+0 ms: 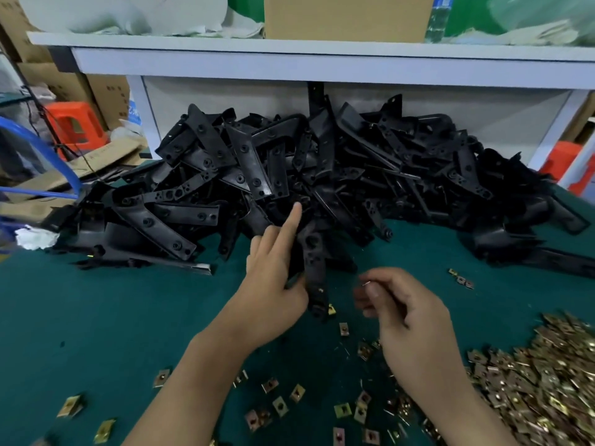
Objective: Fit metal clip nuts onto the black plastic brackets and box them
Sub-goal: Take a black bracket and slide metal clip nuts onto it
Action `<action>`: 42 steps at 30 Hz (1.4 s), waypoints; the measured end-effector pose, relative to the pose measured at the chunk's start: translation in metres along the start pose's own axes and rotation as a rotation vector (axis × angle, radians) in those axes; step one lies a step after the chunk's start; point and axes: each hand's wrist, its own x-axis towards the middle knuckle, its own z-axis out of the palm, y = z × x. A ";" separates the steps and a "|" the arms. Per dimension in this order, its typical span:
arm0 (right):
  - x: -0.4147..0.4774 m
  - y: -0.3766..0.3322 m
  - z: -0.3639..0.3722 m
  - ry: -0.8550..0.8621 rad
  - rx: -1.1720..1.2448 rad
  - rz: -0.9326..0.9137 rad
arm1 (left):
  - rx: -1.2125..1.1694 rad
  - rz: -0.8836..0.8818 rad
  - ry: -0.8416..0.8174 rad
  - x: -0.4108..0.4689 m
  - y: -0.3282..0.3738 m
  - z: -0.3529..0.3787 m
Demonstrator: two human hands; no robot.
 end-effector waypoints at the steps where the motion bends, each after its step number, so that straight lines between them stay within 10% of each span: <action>1: 0.000 0.000 0.000 -0.011 0.035 0.015 | -0.072 -0.021 -0.018 0.002 0.000 -0.002; 8: 0.002 -0.008 -0.003 -0.052 0.336 0.158 | -0.395 0.060 0.153 -0.002 0.008 -0.021; 21: 0.005 -0.016 -0.014 -0.037 0.724 0.348 | -1.238 -0.303 -0.159 -0.008 0.019 -0.011; 42: 0.012 -0.023 -0.025 -0.128 1.016 0.617 | -1.231 -0.332 -0.410 -0.009 0.028 0.012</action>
